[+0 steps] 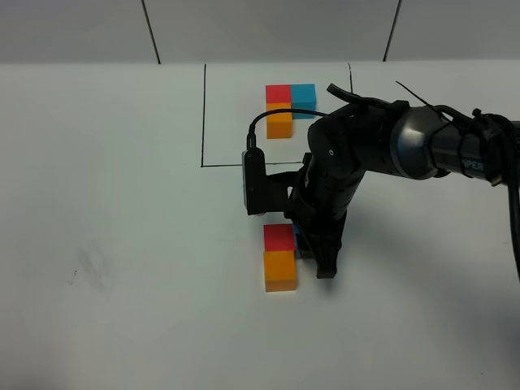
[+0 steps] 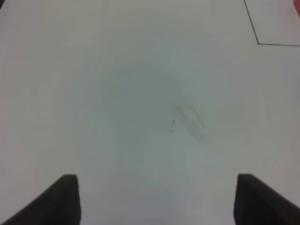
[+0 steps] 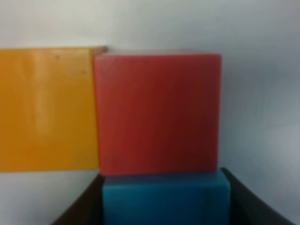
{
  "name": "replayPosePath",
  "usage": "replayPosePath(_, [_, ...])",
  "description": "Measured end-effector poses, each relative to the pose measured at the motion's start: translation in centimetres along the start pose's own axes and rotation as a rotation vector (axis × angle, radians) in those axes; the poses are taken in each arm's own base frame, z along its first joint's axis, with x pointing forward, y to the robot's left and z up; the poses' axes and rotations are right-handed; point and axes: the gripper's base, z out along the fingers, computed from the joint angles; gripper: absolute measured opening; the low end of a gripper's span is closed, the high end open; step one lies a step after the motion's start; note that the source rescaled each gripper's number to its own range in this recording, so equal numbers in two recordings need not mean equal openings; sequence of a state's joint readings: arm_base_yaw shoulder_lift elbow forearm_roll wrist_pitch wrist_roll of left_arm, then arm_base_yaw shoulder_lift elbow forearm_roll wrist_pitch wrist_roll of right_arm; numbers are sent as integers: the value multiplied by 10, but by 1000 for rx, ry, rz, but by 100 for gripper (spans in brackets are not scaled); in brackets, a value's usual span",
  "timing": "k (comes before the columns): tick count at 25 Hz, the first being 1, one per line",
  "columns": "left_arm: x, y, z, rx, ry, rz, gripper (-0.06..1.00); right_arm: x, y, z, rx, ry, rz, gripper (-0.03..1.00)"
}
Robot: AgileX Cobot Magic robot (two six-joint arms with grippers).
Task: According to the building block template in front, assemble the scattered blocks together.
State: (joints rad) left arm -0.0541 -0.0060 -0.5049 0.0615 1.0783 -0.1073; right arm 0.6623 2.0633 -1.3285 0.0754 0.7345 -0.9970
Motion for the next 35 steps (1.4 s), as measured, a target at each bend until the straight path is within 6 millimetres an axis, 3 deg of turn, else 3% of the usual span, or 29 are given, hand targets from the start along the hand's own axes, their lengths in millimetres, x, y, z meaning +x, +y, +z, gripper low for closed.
replayPosePath(6, [0, 0, 0, 0, 0, 0, 52, -1, 0, 8, -11, -8, 17, 16])
replayPosePath(20, [0, 0, 0, 0, 0, 0, 52, 0, 2, 6, -28, 2, 78, 17])
replayPosePath(22, [0, 0, 0, 0, 0, 0, 52, 1, 1, 0, -25, 2, 93, 28])
replayPosePath(28, [0, 0, 0, 0, 0, 2, 52, 10, 1, -45, 77, 5, 152, 89])
replayPosePath(31, [0, 0, 0, 0, 1, 2, 52, 34, 11, -82, 135, -22, 300, 98])
replayPosePath(35, [0, 0, 0, 0, 1, 2, 52, 104, 33, -139, 288, -86, 695, 100])
